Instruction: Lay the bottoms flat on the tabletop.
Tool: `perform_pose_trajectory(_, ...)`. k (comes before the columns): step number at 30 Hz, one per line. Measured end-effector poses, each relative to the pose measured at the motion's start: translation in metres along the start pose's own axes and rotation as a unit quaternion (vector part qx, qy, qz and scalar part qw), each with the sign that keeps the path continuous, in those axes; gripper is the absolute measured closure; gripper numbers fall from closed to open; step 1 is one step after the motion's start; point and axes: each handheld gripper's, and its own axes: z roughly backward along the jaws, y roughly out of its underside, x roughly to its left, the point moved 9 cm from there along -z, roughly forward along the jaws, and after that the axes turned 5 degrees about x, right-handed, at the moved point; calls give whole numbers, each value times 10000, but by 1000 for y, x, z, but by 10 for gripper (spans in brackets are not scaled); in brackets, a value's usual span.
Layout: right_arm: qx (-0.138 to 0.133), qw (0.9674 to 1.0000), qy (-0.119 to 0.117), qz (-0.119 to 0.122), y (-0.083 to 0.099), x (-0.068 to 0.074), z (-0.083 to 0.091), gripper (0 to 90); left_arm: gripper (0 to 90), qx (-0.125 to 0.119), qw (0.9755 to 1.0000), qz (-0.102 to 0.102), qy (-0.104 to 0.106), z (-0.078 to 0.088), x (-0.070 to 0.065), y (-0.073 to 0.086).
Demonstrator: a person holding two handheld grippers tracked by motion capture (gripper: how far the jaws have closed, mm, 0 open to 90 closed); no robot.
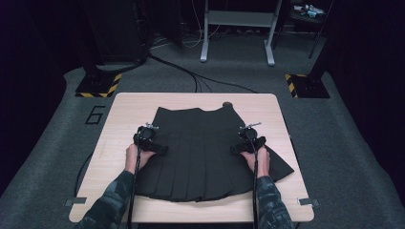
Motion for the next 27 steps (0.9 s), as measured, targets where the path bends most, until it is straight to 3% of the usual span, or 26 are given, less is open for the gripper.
perform_pose_trajectory(9, 19, 9999, 99, -60, -22, -8, -12, 7, 19, 83, 10000, 25, -13, -12, 15, -21)
perform_pose_trajectory(13, 38, 9997, 112, -232, -31, -10, -17, 0, 11, 96, 9999, 74, 7, -17, 21, -27)
perform_pose_trajectory(18, -35, 9998, 122, -127, -37, -11, -20, 0, 10, 74, 9999, 103, 23, -19, 24, -31)
perform_pose_trajectory(23, -87, 9998, 27, -154, -34, -9, -11, 16, 13, -63, 9999, 160, 6, -7, 25, -29)
perform_pose_trajectory(26, -207, 9995, -180, -142, -28, -6, 5, 9, 0, -145, 9994, 223, 230, 14, 23, -23)
perform_pose_trajectory(27, -317, 9993, -189, -78, -24, -6, 13, 10, 0, -214, 9993, 215, 207, 17, 23, -23)
